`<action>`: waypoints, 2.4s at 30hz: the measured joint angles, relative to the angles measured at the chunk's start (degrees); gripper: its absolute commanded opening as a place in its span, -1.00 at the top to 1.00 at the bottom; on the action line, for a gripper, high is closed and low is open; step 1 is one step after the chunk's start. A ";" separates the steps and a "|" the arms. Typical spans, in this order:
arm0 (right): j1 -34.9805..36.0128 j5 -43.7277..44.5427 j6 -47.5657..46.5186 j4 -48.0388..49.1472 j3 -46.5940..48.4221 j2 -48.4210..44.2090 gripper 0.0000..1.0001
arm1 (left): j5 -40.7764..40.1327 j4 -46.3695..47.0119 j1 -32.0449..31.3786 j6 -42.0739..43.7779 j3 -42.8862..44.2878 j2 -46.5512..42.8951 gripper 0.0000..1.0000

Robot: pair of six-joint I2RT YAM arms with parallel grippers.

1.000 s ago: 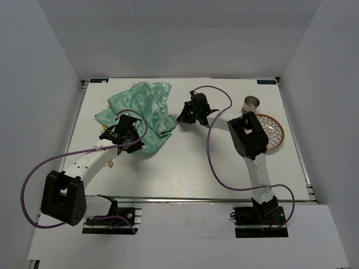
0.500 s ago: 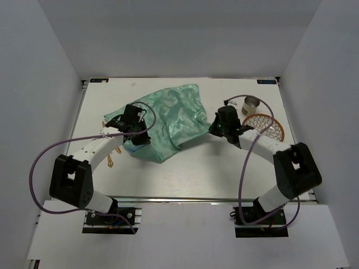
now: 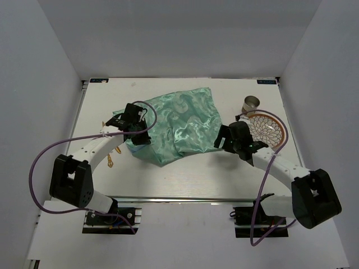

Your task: Set the dinner table for one person

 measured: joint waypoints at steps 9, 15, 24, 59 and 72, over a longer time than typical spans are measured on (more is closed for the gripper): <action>-3.37 0.81 1.40 0.26 -5.42 -0.83 -0.54 | -3.52 -3.28 0.02 0.42 2.29 -2.51 1.00; -5.42 0.66 7.93 1.33 -5.68 0.02 -0.47 | -4.11 -3.98 0.02 0.83 2.62 -3.41 1.00; -5.42 -0.17 20.70 5.75 -3.82 7.87 -0.18 | -3.48 -3.63 0.02 0.66 1.75 -4.87 1.00; -3.80 -1.79 4.22 -18.80 25.20 -30.29 1.00 | -11.34 -9.46 0.72 -0.94 31.87 -27.36 0.63; -3.78 -6.78 3.76 -23.32 3.15 -34.27 1.00 | 12.55 -4.79 -0.09 -17.57 -17.40 -33.77 -0.37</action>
